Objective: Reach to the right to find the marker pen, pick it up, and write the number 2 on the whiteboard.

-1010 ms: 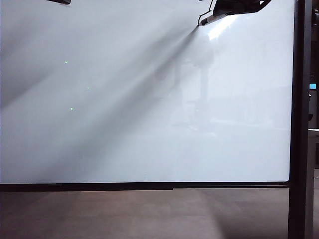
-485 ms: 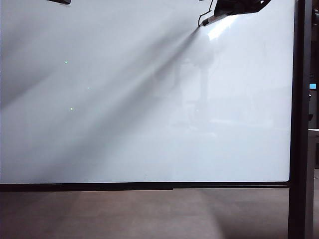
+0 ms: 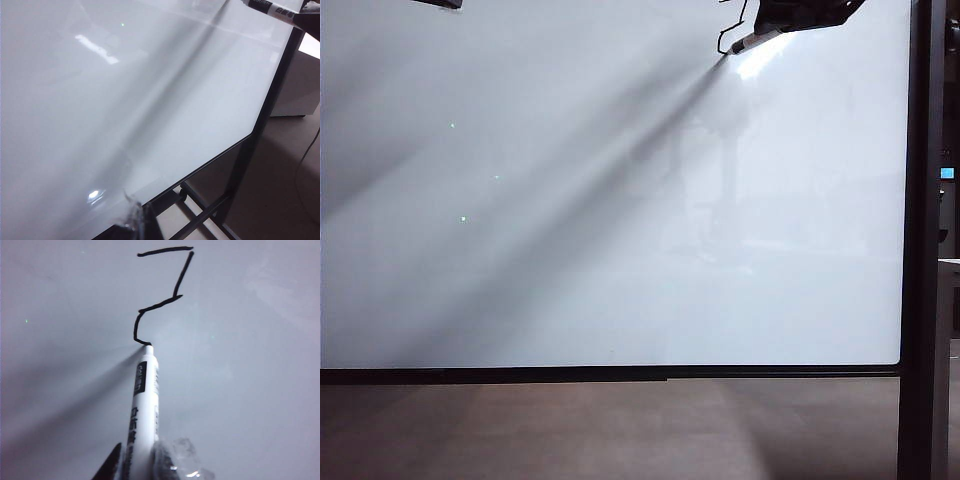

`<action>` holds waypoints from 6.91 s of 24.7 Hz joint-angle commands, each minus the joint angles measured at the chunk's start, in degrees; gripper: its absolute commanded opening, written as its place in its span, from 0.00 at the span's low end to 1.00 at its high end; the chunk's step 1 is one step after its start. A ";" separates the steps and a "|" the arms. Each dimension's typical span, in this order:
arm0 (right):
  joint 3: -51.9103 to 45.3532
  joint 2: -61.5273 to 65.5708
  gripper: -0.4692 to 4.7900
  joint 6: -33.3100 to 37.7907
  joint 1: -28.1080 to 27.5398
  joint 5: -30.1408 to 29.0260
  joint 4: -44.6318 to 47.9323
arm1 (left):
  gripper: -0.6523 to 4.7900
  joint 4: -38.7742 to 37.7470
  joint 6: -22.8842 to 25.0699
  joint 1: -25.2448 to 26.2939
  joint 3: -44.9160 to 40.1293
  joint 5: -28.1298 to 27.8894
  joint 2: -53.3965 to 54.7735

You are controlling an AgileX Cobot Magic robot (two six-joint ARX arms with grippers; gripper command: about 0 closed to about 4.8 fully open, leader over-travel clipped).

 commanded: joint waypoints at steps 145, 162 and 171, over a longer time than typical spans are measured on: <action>-44.26 -72.28 0.09 0.48 -0.26 1.73 -23.71 | 0.11 -3.69 -6.51 -0.04 -39.74 -13.25 -53.29; -44.28 -72.28 0.09 0.46 -0.26 1.95 -23.71 | 0.11 3.72 -6.49 0.09 -45.59 -13.70 -53.31; -44.26 -72.28 0.09 0.48 -0.26 1.90 -23.71 | 0.11 4.50 -6.67 15.32 -46.40 -8.07 -53.31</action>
